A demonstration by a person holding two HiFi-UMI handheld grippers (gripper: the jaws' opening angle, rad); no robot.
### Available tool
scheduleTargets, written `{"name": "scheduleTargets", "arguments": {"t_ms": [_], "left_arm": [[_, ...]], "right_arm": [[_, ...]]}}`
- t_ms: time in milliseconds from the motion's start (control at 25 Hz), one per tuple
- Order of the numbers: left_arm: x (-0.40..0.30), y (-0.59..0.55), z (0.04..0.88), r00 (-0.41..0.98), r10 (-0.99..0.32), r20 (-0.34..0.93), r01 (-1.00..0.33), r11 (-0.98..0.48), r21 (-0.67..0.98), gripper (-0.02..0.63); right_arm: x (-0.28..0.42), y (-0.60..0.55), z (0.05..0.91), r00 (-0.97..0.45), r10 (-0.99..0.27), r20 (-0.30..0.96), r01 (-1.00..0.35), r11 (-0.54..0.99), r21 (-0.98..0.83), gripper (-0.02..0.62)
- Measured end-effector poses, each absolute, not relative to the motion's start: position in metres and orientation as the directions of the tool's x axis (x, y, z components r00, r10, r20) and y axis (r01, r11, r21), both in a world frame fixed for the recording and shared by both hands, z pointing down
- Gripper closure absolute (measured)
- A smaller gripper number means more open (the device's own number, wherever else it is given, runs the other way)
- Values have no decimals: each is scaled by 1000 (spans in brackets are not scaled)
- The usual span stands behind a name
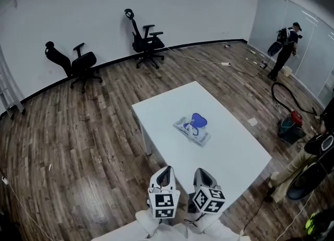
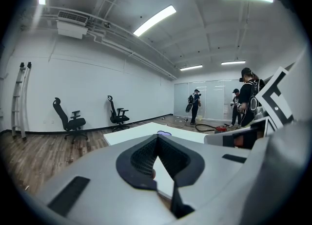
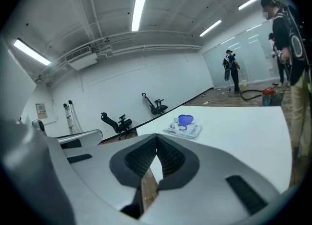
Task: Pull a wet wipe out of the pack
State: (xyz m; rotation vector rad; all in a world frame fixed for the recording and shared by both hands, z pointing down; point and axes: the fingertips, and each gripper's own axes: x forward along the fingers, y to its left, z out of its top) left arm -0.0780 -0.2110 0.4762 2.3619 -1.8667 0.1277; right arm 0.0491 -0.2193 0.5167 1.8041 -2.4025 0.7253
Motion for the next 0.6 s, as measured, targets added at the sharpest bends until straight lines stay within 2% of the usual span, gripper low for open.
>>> {"name": "scheduleTargets", "arguments": {"t_ms": [600], "left_arm": [[-91,-276,472,263,-956,133,-965,-258,52,606]], "right_arm": [[32,-279,510,-329,-900,286,-905,213,-368,586]]}}
